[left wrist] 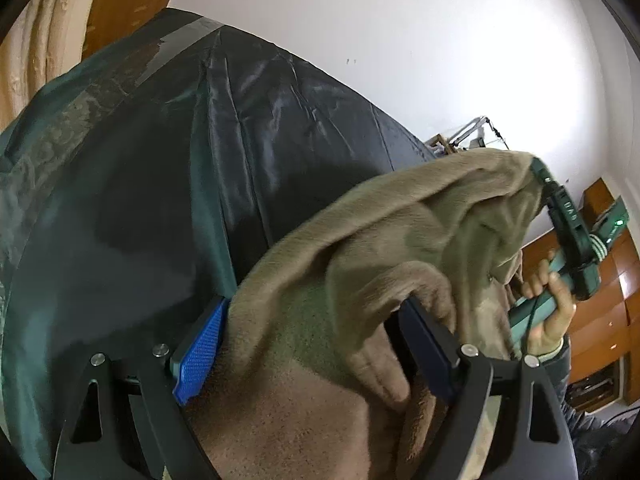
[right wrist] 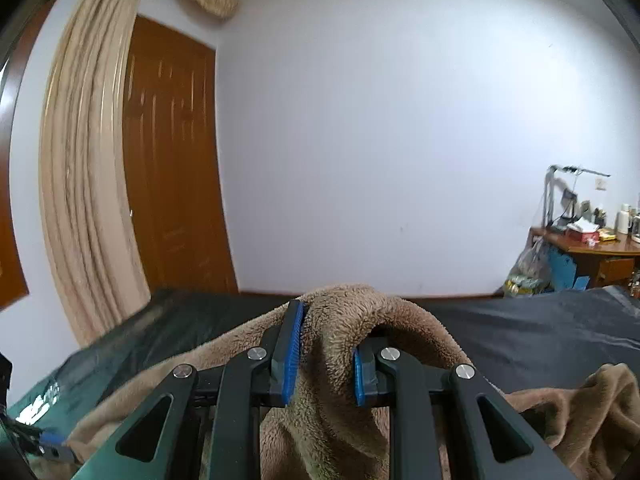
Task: Fold clothes
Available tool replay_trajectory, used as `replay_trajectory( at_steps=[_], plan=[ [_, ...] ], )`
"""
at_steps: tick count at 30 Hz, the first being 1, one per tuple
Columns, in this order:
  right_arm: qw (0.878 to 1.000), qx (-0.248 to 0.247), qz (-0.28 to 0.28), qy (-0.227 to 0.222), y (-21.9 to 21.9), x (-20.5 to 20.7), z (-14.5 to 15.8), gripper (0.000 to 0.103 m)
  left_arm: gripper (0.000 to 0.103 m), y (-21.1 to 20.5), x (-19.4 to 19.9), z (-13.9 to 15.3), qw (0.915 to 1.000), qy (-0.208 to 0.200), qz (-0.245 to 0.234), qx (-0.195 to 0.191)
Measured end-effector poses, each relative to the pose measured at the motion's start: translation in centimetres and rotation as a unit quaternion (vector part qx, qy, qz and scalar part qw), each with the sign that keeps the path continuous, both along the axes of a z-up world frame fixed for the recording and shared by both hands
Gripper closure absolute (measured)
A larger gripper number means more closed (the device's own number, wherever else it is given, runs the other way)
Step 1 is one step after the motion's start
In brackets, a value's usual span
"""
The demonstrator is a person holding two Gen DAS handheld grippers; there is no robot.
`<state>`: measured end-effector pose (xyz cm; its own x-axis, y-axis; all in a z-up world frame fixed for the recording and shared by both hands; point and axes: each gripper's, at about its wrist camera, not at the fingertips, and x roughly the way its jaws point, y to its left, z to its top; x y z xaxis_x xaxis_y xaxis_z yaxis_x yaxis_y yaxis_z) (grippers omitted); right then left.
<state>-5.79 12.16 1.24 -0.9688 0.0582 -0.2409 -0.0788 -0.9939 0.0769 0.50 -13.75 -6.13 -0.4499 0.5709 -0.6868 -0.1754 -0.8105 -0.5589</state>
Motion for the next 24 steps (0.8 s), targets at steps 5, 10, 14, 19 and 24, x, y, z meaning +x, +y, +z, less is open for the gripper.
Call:
replay_trajectory(
  at_steps=[5,10,14,19,24],
  plan=[
    [1.000,-0.011,-0.012,0.016,1.2,1.2,0.4,0.081,0.014,-0.1,0.1,0.3,0.9998,0.002,-0.004,-0.021],
    [0.999,-0.029,-0.024,0.033,2.1,1.9,1.2,0.081,0.014,0.9,0.5,0.3,0.9974,0.029,-0.017,-0.064],
    [0.998,-0.034,-0.023,0.049,2.4,3.1,2.2,0.080,0.020,1.8,0.8,0.3,0.9931,0.044,-0.029,-0.105],
    [0.998,-0.035,-0.019,0.048,2.3,3.2,2.5,0.080,0.083,1.7,0.8,0.2,0.9884,0.035,-0.016,-0.147],
    [0.999,-0.031,-0.017,0.039,2.6,2.9,2.3,0.080,0.095,1.0,1.5,1.1,0.9854,0.043,0.007,-0.164]
  ],
)
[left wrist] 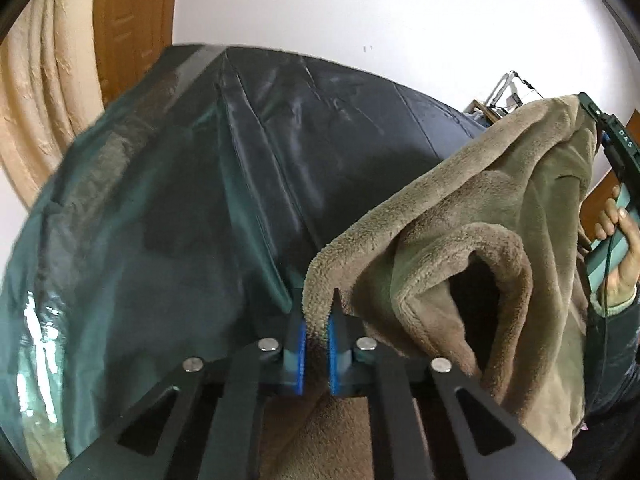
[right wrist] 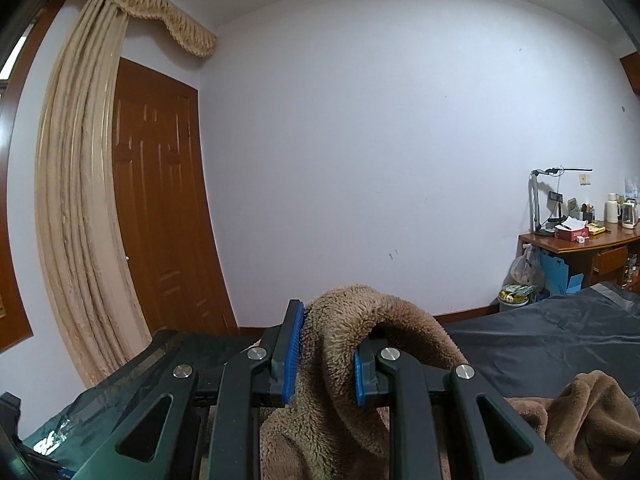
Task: Fold clothes
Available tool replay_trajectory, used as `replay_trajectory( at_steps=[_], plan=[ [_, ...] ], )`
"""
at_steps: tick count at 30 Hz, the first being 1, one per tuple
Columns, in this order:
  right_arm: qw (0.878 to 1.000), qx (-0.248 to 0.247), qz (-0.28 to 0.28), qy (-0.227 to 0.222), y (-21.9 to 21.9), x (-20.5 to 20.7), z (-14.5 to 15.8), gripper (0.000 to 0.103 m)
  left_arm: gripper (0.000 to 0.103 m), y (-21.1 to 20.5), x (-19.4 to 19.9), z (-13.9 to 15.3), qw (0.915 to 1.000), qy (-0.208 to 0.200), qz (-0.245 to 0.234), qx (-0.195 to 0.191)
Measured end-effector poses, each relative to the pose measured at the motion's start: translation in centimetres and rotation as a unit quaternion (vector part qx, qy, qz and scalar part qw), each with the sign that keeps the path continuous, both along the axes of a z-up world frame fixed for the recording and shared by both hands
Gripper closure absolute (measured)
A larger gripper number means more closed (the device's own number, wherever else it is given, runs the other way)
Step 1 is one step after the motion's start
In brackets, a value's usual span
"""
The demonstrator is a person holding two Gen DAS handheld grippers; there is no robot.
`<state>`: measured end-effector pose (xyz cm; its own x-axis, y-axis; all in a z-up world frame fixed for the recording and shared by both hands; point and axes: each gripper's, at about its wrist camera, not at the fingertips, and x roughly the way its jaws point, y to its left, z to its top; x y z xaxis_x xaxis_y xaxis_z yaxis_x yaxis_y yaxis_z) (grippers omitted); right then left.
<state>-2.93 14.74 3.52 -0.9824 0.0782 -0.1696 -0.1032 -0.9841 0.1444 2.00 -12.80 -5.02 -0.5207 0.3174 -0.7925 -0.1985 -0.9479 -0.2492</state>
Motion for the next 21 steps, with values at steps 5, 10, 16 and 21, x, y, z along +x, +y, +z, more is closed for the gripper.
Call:
replay_trajectory(
  at_steps=[5,10,16,21],
  plan=[
    [1.000,0.007,0.016,-0.020,0.4,-1.4,-0.6,0.080,0.096,-2.4,0.0,3.6,0.9951,0.056,0.082,0.005],
    [0.996,0.022,0.043,-0.069,0.3,-3.9,-2.8,0.080,0.096,-7.0,-1.6,6.8,0.9772,0.095,0.189,0.016],
    [0.980,0.071,0.103,-0.152,-1.7,-6.9,-6.1,0.074,0.096,-8.7,-4.5,6.9,0.9665,0.096,0.237,-0.018],
    [0.974,0.040,0.157,-0.156,-1.6,-6.8,-6.3,0.036,0.092,-7.7,-6.0,3.5,0.9626,0.058,0.245,-0.099]
  ],
)
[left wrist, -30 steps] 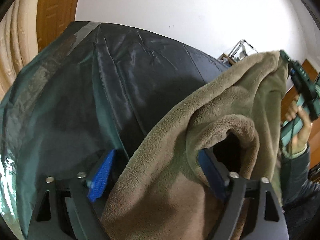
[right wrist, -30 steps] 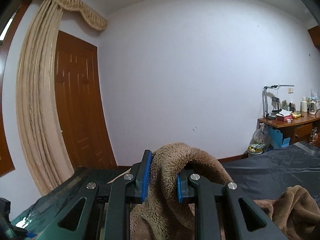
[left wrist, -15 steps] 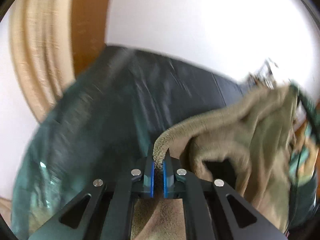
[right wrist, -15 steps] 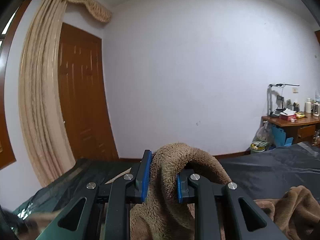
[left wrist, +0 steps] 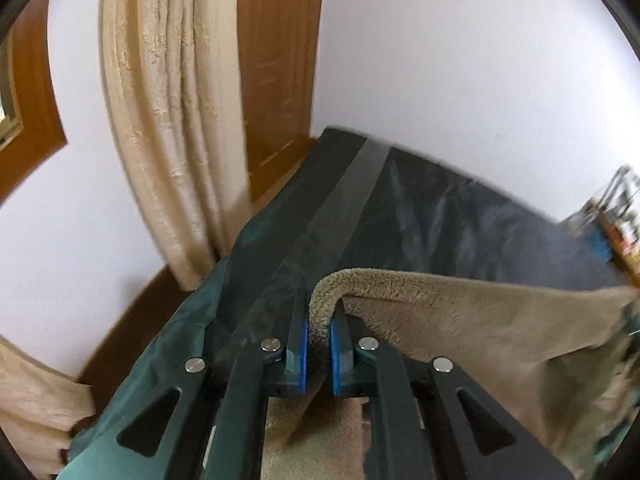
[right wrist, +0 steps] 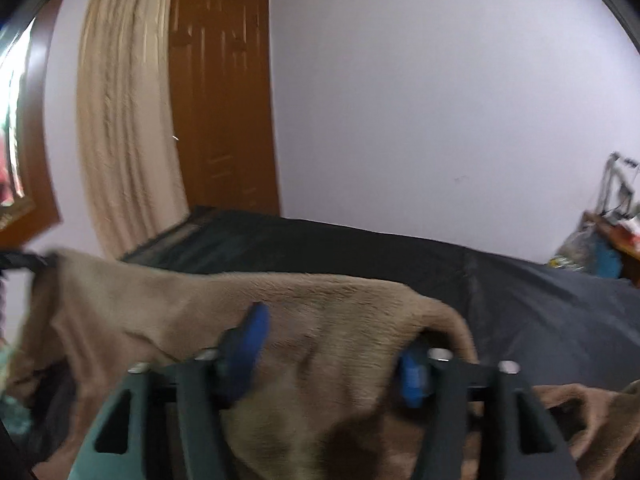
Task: Fold clothes
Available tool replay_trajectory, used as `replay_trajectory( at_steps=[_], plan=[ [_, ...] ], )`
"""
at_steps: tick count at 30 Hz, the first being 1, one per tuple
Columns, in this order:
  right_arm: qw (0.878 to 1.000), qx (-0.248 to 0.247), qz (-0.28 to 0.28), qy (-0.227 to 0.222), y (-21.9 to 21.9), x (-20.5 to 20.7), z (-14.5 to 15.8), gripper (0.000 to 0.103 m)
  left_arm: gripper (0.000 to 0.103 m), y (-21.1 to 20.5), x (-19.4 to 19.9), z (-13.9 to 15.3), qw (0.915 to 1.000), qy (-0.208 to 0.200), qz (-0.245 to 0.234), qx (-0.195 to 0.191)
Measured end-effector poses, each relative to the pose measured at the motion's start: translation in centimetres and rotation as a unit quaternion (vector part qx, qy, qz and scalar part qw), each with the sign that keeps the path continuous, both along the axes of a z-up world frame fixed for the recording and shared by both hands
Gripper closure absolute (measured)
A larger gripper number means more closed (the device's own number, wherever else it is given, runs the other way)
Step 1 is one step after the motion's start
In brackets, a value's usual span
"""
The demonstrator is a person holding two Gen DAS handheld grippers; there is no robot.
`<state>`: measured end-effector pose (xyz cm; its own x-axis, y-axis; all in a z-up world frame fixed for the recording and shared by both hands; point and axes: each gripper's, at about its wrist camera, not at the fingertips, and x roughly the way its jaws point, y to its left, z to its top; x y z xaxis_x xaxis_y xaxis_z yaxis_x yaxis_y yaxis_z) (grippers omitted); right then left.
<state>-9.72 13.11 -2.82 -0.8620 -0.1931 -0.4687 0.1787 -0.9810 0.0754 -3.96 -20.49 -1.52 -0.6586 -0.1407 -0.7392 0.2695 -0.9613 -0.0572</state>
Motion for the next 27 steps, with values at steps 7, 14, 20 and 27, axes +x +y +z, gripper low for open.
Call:
replay_trajectory(
  at_steps=[7,14,20,27],
  plan=[
    [0.994,-0.103,-0.022,-0.010,4.2,0.0,1.4,0.035,0.064,-0.7,0.2,-0.4,0.9989,-0.026,0.040,-0.001],
    [0.990,-0.123,-0.068,0.000,6.8,0.2,2.6,0.034,0.056,-0.8,1.5,0.9,0.9974,-0.023,0.065,0.019],
    [0.986,-0.102,-0.131,0.009,8.8,1.1,3.9,0.034,0.056,0.2,2.4,2.1,0.9973,-0.002,0.070,0.021],
    [0.979,-0.126,-0.160,0.009,11.0,1.6,4.5,0.034,0.032,-2.9,4.5,4.9,0.9855,0.042,0.157,0.050]
  ],
)
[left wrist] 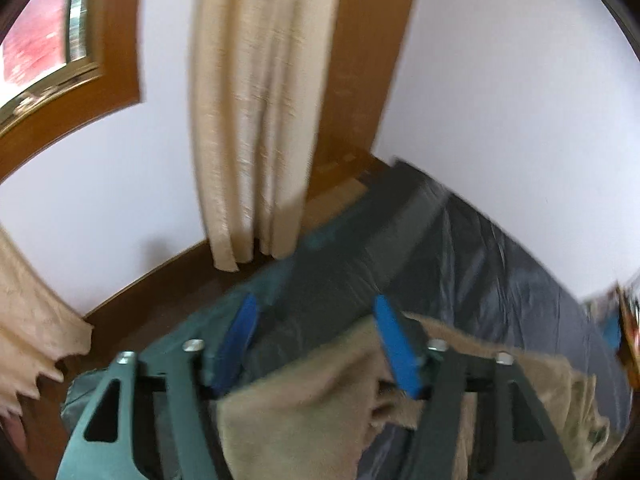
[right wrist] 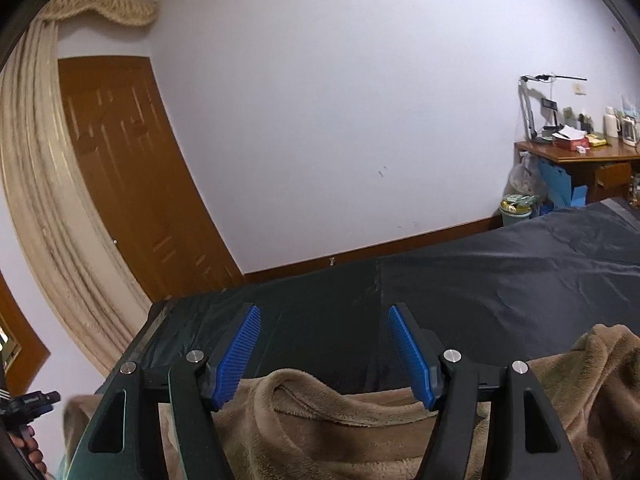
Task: Fold clothes
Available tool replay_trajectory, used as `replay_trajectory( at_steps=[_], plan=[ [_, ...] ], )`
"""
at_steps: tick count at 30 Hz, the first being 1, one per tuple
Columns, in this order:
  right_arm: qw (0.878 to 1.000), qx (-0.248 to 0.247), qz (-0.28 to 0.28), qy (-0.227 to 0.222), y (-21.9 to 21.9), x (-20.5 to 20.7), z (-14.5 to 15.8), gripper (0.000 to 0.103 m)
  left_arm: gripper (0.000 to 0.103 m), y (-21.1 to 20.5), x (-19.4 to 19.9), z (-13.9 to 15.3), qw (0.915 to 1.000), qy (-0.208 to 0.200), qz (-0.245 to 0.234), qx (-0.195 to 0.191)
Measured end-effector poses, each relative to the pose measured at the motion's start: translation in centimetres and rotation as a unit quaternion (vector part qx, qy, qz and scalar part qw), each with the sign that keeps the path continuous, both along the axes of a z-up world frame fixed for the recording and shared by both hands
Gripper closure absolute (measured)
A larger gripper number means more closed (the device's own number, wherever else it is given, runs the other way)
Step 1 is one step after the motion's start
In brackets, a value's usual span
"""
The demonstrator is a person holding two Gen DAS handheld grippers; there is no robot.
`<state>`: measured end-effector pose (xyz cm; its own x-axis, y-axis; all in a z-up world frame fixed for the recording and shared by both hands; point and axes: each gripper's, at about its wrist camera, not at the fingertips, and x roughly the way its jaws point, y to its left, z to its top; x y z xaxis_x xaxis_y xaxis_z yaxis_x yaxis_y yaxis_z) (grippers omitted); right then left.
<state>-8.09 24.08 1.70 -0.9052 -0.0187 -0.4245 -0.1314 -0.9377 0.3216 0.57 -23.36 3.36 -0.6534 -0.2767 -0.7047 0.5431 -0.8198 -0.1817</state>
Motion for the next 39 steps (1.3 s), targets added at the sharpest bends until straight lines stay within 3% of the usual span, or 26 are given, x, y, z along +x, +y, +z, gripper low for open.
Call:
replay_trajectory(
  at_steps=[4,8,11,14,20,27,30,32,34,39],
  plan=[
    [1.000,0.006,0.016,0.001,-1.0,-0.2,0.2,0.034,0.029,0.2,0.7,0.9,0.9999,0.002,-0.012,0.002],
    [1.000,0.009,0.027,0.004,-1.5,0.0,0.6,0.034,0.026,4.1,0.0,0.4,0.9963,-0.016,-0.081,-0.024],
    [0.999,0.005,0.033,0.004,-0.9,0.3,1.1,0.034,0.026,8.1,-0.4,-0.3,0.9889,-0.027,-0.143,-0.028],
    [0.999,0.003,0.041,0.000,0.8,1.4,1.8,0.034,0.026,12.5,-1.0,-0.6,0.9770,-0.030,-0.207,-0.040],
    [0.996,0.057,0.043,-0.046,4.3,3.3,2.4,0.034,0.026,21.4,-2.6,-1.1,0.9518,-0.025,-0.303,-0.041],
    [0.976,0.135,0.087,-0.150,4.4,2.8,-1.2,0.034,0.026,29.7,-3.3,-2.9,0.9236,-0.045,-0.381,-0.008],
    [0.965,0.148,0.093,-0.196,4.4,1.3,-3.6,0.035,0.026,32.3,-3.6,-4.0,0.9107,-0.062,-0.408,-0.013],
    [0.958,0.154,0.092,-0.224,4.5,0.3,-5.3,0.035,0.026,33.1,-3.7,-4.4,0.9067,-0.071,-0.415,-0.019],
    [0.950,0.172,0.086,-0.245,4.3,-0.6,-6.6,0.040,0.026,34.0,-4.4,-4.8,0.9061,-0.080,-0.415,-0.022],
    [0.940,0.204,0.060,-0.266,4.2,-2.2,-8.3,0.066,0.025,35.5,-7.1,-5.5,0.9038,-0.095,-0.416,-0.029]
  ],
)
